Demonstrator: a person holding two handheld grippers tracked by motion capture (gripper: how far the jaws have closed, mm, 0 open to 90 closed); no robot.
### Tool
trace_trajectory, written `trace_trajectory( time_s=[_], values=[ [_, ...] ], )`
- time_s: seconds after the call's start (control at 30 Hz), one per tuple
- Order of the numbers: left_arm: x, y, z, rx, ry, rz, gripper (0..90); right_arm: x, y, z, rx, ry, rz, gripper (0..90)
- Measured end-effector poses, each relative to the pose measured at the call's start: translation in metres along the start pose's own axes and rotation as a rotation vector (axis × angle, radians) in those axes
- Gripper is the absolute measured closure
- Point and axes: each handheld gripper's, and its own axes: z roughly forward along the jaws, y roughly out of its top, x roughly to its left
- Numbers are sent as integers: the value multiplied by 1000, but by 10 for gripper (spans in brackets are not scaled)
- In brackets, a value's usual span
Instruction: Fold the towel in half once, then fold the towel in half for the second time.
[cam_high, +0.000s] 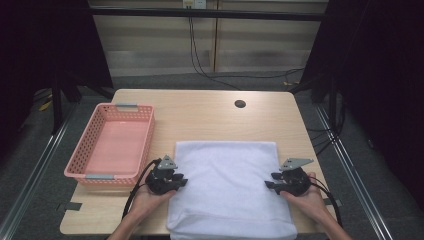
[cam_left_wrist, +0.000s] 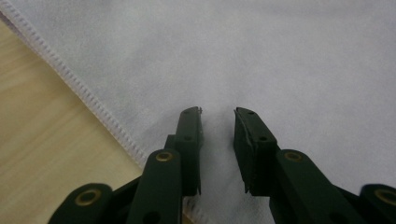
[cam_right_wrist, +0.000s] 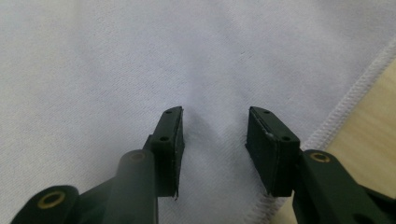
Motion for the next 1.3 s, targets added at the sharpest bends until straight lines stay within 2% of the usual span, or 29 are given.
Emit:
trace_trajectory(
  time_s=[0.03, 0.13, 0.23, 0.27, 0.37, 0.4, 0.5, 0.57, 0.63, 0.67, 0.73, 0.8, 0.93, 1.03, 1.07, 1.1, 1.17, 1.23, 1.3],
  values=[
    [-1, -1, -2, 6, -3, 7, 729, 2, -3, -3, 7, 5, -1, 570],
    [-5, -6, -3, -11, -30, -13, 731, 6, -10, -11, 12, 20, 3, 576],
    [-10, -6, -4, 2, -35, 6, 729, 7, -16, -17, 23, 35, 0, 598],
    [-11, -6, -4, 0, -51, 3, 728, 7, -17, -19, 30, 42, 1, 611],
    [-12, -6, -4, 5, -50, -6, 721, 5, -20, -22, 26, 48, 27, 636],
    [-13, -6, -4, 7, -57, -30, 721, 5, -20, -22, 27, 48, 21, 634],
    [-17, -7, -6, 16, -59, -13, 723, 8, -23, -26, 35, 57, 25, 631],
    [-15, -5, -6, 24, -81, -9, 691, 8, -25, -27, 34, 63, 26, 624],
    [-13, 1, -7, 8, -69, -25, 645, 5, -24, -27, 19, 75, 38, 596],
    [-10, 5, -9, -8, -54, -30, 637, 3, -22, -28, 12, 67, 45, 582],
    [-1, 15, -10, -48, -31, -42, 614, -5, -16, -30, -36, 52, 64, 574],
    [9, 26, -6, -48, -9, -43, 613, -16, -7, -32, -73, 32, 80, 575],
    [31, 47, 5, -83, -5, -57, 615, -41, 15, -32, -122, -10, 110, 576],
    [47, 56, 12, -104, 17, -102, 623, -59, 31, -25, -152, -24, 120, 577],
    [50, 58, 15, -123, 17, -107, 617, -65, 35, -22, -153, -34, 115, 573],
    [53, 59, 17, -113, 20, -105, 615, -71, 38, -17, -153, -28, 118, 573],
    [57, 61, 19, -106, 33, -75, 594, -81, 41, -7, -139, -37, 127, 557],
    [65, 62, 22, -114, 43, -114, 584, -87, 42, 4, -123, -30, 134, 533],
    [71, 61, 24, -136, 25, -140, 557, -90, 42, 13, -107, -42, 137, 499]
  ],
)
